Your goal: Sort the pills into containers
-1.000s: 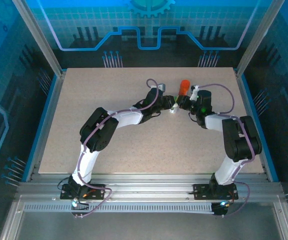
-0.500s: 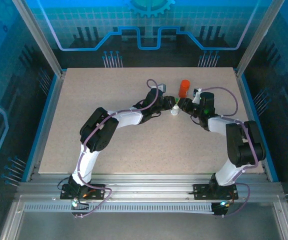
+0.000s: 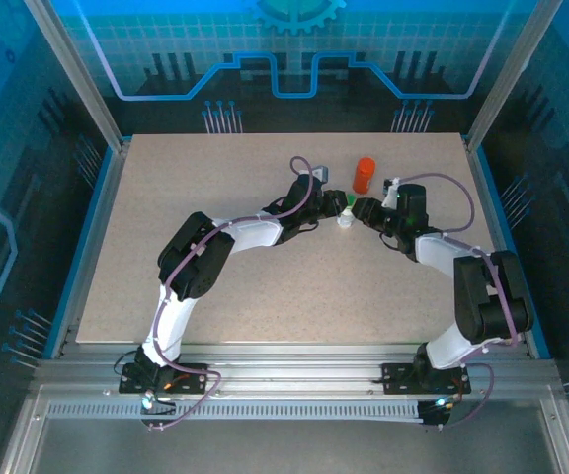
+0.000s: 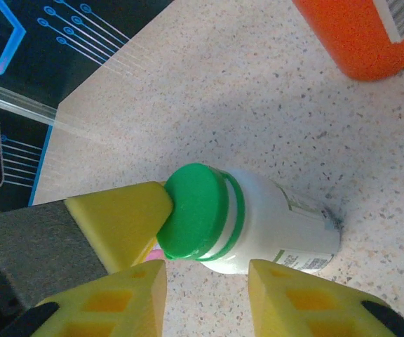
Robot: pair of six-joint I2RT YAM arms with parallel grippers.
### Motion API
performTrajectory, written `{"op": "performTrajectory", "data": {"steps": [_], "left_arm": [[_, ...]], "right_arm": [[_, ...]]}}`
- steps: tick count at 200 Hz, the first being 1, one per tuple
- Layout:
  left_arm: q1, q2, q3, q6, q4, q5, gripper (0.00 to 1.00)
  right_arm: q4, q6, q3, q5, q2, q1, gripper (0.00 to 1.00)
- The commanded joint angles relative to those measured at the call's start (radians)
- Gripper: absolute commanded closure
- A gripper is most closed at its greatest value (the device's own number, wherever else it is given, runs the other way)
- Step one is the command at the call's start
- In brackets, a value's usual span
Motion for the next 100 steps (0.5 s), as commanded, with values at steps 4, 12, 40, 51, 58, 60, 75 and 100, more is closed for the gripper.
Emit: {"op": "performTrajectory", "data": {"steps": [4,12,40,51,58,60,75,100], "left_arm": [[-0.009,0.064,-0.026,-0.005,-0.189,0.020,0.73],[-0.009,0.064,-0.023,-0.006,-0.191,0.020,0.73],[-0.008,0.071,-0.017,-0.006,-0.196,0.019,0.73],[-0.009,0.072,-0.015,-0.003,-0.197,0.020,0.72],[-0.008,0.073,-0.015,-0.003,-0.197,0.020,0.73],[-0.008,0.072,-0.015,-0.003,-0.197,0.020,0.73],[-0.009,0.074,-0.015,-0.001,-0.199,0.022,0.72],[-0.009,0.072,-0.017,0.003,-0.201,0.023,0.72]], "right_arm": [[0.000,-0.019,0.041,-0.016,0.005,-0.011,0.62],[-0.003,-0.021,0.054,-0.015,0.018,-0.011,0.61],[0.001,-0.042,0.071,0.006,0.060,-0.014,0.61],[0.019,-0.054,0.071,0.008,0.078,-0.014,0.61],[0.020,-0.062,0.076,0.008,0.091,-0.016,0.61],[0.020,-0.062,0.077,0.006,0.095,-0.016,0.61],[0.042,-0.068,0.078,-0.005,0.123,-0.022,0.62],[0.076,-0.066,0.061,-0.009,0.148,-0.029,0.63]]}}
